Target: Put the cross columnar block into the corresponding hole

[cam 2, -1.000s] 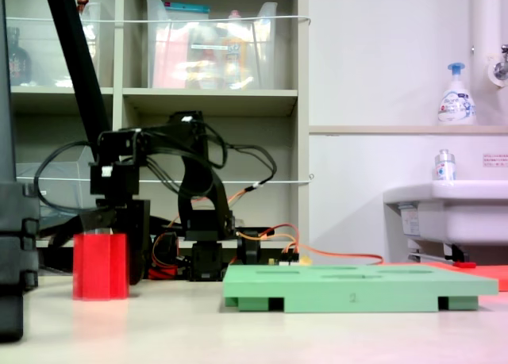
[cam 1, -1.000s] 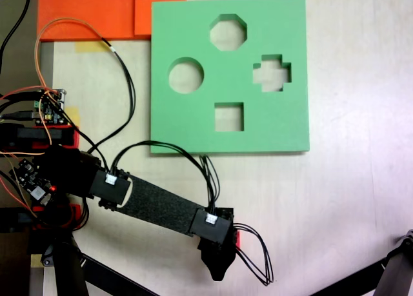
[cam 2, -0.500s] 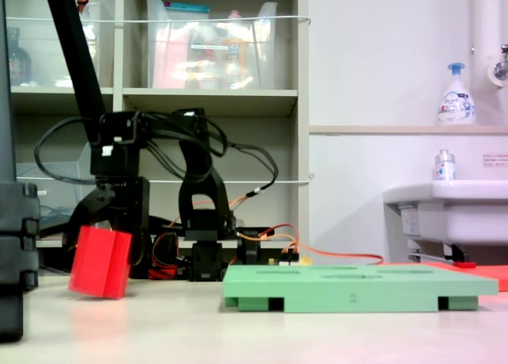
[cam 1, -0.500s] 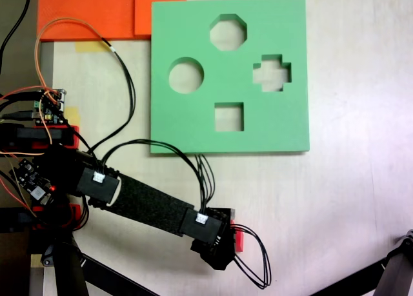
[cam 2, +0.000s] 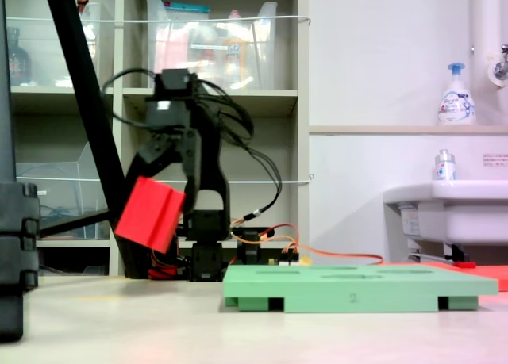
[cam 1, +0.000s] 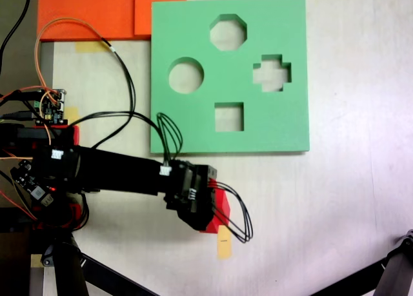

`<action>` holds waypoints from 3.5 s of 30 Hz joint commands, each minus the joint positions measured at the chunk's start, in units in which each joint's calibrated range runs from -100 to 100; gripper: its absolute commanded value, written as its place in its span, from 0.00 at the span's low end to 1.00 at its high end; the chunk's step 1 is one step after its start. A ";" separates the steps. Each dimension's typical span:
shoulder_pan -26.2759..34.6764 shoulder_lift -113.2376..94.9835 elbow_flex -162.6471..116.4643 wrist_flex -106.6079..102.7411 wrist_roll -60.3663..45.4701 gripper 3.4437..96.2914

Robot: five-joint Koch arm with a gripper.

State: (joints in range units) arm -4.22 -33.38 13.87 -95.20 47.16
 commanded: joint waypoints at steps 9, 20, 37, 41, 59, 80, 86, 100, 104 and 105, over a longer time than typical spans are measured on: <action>11.53 12.99 20.33 3.10 11.18 0.27; 18.61 46.51 53.13 3.29 17.14 0.27; 21.44 58.38 54.83 14.65 19.68 0.28; 21.73 60.75 54.83 19.37 19.73 0.28; 22.61 63.41 55.13 22.26 20.42 0.30; 22.76 52.79 55.13 16.39 24.13 0.34; 22.76 49.86 55.03 14.37 23.88 0.34; 22.22 57.68 55.13 17.54 16.36 0.34; 22.27 59.36 55.13 18.79 15.63 0.34; 22.32 59.64 55.23 18.79 15.63 0.34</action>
State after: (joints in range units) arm 18.05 26.81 66.49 -79.44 63.08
